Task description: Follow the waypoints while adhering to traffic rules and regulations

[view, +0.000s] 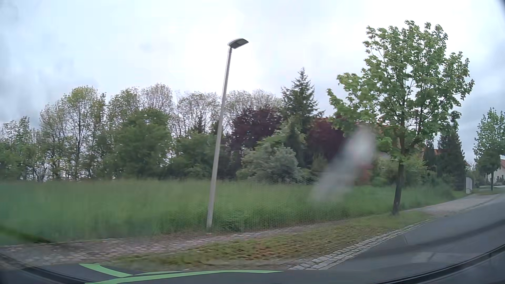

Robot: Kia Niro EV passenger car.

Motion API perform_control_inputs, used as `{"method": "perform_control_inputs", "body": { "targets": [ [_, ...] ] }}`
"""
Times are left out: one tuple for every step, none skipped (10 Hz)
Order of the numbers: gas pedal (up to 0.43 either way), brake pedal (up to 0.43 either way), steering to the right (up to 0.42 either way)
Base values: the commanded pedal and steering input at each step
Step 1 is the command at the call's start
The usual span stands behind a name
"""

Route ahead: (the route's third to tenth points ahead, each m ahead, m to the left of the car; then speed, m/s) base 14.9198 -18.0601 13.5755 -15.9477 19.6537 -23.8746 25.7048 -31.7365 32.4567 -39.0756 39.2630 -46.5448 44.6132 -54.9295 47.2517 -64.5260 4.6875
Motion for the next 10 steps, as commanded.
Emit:
{"method": "perform_control_inputs", "body": {
  "targets": [
    [0.280, 0.000, 0.427],
    [0.287, 0.000, 0.434],
    [0.299, 0.000, 0.441],
    [0.299, 0.000, 0.443],
    [0.319, 0.000, 0.443],
    [0.331, 0.000, 0.443],
    [0.331, 0.000, 0.441],
    [0.331, 0.000, 0.438],
    [0.339, 0.000, 0.435],
    [0.339, 0.000, 0.427]
  ]
}}
